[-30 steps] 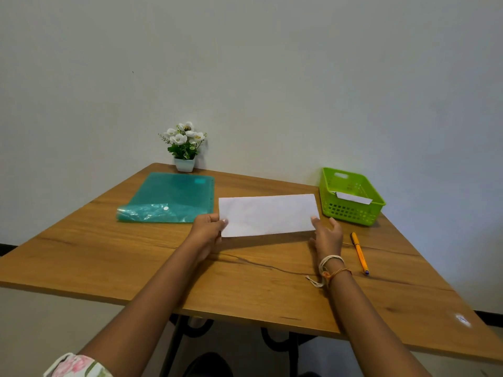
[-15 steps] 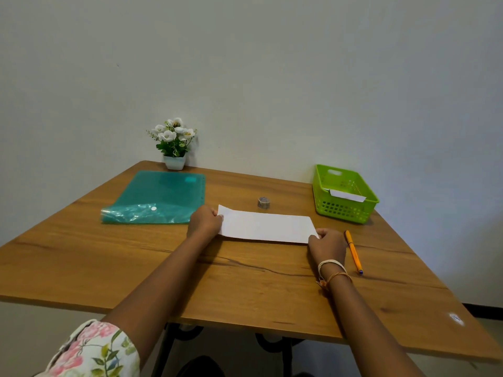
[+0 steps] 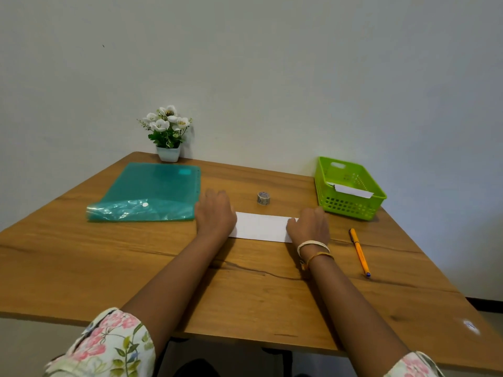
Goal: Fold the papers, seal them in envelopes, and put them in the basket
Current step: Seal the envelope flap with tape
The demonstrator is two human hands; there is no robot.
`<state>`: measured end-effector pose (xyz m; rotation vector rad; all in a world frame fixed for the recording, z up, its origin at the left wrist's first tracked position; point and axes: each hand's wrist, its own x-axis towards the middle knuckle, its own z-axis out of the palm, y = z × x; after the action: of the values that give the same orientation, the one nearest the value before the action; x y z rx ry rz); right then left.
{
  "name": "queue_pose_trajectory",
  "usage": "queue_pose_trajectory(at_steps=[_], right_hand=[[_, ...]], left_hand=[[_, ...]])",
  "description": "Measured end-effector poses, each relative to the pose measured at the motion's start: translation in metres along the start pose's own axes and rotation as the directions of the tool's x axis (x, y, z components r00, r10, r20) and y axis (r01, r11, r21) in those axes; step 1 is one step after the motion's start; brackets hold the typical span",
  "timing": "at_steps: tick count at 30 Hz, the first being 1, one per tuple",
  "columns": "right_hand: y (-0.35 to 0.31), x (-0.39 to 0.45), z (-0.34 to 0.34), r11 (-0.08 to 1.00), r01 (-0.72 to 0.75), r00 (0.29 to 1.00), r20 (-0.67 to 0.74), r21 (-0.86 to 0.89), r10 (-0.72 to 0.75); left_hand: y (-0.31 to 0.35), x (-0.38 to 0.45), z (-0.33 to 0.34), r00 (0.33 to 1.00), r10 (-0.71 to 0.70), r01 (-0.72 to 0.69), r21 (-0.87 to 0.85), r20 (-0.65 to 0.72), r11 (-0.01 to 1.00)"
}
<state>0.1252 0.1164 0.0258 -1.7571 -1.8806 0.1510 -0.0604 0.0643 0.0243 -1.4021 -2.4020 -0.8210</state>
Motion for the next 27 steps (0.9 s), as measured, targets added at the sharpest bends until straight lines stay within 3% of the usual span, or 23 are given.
queue_pose_trajectory(at_steps=[5,16,19,22,27], right_hand=[[-0.032,0.020,0.026,0.988,0.119,0.991,0.047,0.102,-0.124],[-0.045,0.056,0.067,0.955,0.292,0.954,0.051,0.057,-0.295],[-0.040,0.054,0.066,0.922,0.241,0.964,0.033,0.301,-0.263],[-0.035,0.043,0.053,0.801,0.180,0.963,0.063,0.571,-0.261],[-0.021,0.031,0.046,0.678,0.177,0.926,0.113,0.713,-0.361]], left_hand=[[0.014,0.012,0.023,0.994,0.092,-0.076,-0.236,0.058,0.969],[0.006,0.013,0.043,0.990,0.114,-0.089,-0.261,0.085,0.961],[0.008,0.016,0.041,0.989,0.102,-0.061,-0.348,0.102,0.936],[0.015,0.019,0.037,0.989,0.096,-0.019,-0.549,0.113,0.836],[0.023,0.016,0.031,0.985,0.084,0.061,-0.753,0.152,0.655]])
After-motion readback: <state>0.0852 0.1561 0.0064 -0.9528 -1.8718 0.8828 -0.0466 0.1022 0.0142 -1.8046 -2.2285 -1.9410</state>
